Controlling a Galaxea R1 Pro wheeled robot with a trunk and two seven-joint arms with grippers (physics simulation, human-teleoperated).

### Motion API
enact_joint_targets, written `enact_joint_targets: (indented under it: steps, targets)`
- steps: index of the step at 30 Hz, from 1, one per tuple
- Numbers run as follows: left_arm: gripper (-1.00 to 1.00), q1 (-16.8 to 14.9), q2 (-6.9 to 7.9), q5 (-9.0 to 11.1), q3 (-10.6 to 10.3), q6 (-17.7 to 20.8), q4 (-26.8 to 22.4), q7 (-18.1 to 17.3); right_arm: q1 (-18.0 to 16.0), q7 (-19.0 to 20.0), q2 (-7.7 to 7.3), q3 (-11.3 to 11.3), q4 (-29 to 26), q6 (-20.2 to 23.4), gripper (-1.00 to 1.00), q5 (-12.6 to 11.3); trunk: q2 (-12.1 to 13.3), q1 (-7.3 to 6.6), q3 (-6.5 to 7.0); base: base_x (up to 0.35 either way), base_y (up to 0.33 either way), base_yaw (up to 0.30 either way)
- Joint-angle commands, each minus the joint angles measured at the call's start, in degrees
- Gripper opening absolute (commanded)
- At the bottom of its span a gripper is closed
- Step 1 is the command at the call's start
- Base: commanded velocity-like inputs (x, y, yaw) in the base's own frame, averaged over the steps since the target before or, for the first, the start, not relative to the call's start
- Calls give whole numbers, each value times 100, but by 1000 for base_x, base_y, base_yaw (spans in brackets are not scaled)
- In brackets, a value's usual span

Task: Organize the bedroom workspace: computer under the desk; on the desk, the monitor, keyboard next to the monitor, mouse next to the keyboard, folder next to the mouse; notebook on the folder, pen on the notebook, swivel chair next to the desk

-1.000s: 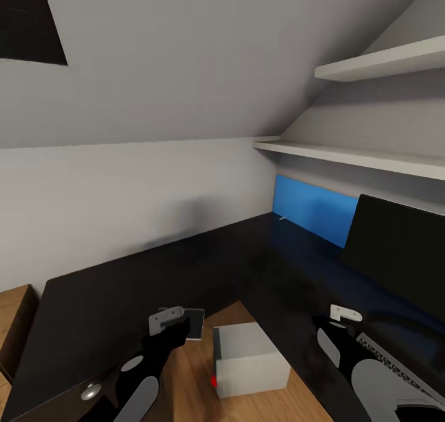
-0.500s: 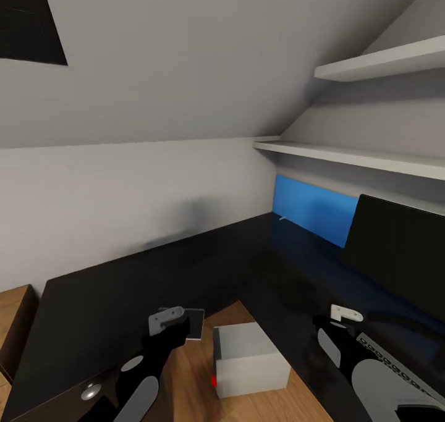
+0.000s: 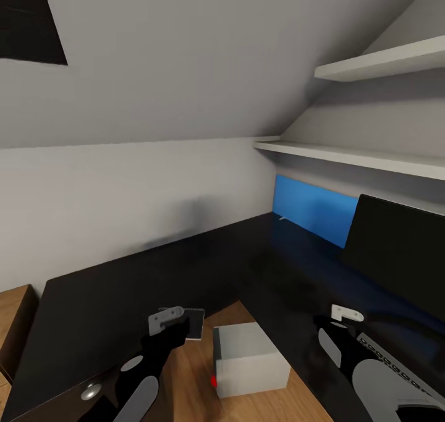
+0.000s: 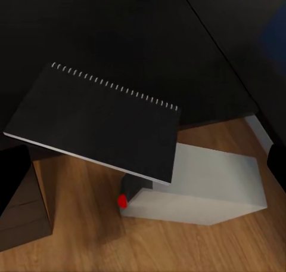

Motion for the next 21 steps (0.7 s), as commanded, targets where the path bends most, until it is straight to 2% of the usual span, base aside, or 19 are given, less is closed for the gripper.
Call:
enact_joint_targets:
  steps: [1, 18, 19, 21]
  targets:
    - [100, -6, 7, 26, -10, 15, -10, 43, -2, -27, -5, 13, -13, 35, -100, -27, -5, 1, -8, 0, 0, 0]
    - [100, -5, 9, 34, -9, 15, -16, 43, -2, -27, -46, 6, -13, 35, -100, -27, -5, 1, -8, 0, 0, 0]
    - [100, -5, 10, 34, -10, 15, -16, 43, -2, -27, -44, 5, -13, 35, 100, -27, -5, 1, -8, 0, 0, 0]
    - [100, -7, 10, 34, -12, 15, -17, 43, -2, -27, -40, 4, -13, 35, 100, -27, -5, 1, -8, 0, 0, 0]
